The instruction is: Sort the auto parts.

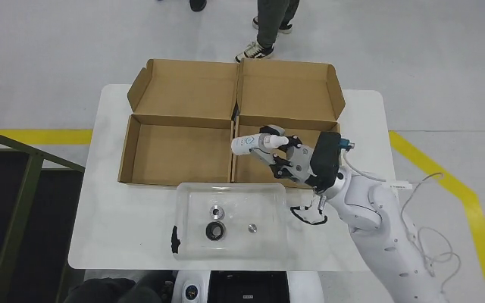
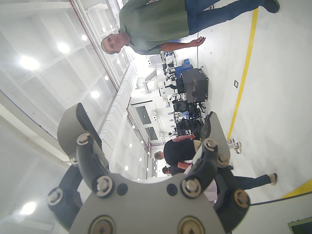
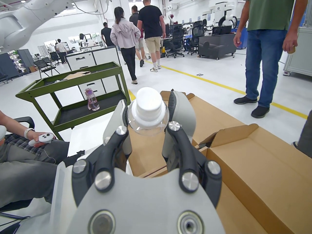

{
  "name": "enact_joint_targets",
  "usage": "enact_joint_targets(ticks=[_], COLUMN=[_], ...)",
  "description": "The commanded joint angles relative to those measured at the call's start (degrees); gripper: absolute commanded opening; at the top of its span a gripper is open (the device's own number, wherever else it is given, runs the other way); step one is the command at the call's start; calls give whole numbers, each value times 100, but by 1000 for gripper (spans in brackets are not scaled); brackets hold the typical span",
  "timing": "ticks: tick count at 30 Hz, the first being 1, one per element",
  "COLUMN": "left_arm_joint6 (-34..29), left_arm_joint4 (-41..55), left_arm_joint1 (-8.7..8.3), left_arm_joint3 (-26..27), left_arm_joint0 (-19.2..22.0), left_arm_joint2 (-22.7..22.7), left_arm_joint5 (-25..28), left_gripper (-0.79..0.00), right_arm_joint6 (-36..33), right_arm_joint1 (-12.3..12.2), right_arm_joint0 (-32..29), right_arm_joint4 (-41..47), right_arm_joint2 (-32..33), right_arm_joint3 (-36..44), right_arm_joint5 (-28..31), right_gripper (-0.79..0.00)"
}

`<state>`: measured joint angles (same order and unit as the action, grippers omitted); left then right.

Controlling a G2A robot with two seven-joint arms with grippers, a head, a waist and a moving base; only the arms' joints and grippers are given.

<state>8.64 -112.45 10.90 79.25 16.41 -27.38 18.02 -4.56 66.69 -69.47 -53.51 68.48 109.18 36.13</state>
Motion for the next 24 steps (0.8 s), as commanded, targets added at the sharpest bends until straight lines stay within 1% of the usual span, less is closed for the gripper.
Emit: enact_joint_targets(ticks=[1,10,17,24], left_arm_joint6=[0,0,0,0], left_arm_joint4=[0,0,0,0], left_arm_joint1=[0,0,0,0], left_arm_joint3=[0,0,0,0], left_arm_joint0=[0,0,0,0], left_arm_joint2=[0,0,0,0], left_arm_joint5=[0,0,0,0], left_gripper=[0,0,0,0], right_arm_joint6=[-100,-580,-859,-1169], right_arm_joint1=[14,66,112,177], right_arm_joint0=[128,657,989,1346], right_arm_joint4=[-152,-677,-1014,-958], right_arm_joint2=[-63,-276,-509,-729], right_arm_joint3=[-117,-578,-1102,-1680], right_arm_joint5=[-119,-512,-624,-645], right_gripper=[-785,-785,-785,-785])
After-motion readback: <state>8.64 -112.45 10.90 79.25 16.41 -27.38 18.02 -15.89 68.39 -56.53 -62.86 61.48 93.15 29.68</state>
